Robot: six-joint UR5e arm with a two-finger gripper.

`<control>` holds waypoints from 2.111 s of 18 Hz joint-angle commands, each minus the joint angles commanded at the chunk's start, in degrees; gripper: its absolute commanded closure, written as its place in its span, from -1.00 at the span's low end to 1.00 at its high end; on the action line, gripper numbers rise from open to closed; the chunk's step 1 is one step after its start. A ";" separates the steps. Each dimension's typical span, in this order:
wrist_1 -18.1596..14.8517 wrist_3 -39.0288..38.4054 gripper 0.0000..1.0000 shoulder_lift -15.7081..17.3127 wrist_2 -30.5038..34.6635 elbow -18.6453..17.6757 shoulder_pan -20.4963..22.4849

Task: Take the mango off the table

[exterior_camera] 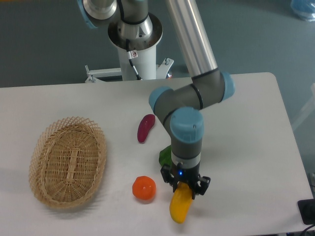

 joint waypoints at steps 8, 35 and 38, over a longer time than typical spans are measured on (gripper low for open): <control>-15.18 2.27 -0.02 12.39 -0.18 -0.97 0.79; -22.76 9.32 -0.02 16.80 -0.62 -0.53 3.25; -22.76 9.32 -0.02 16.80 -0.62 -0.53 3.25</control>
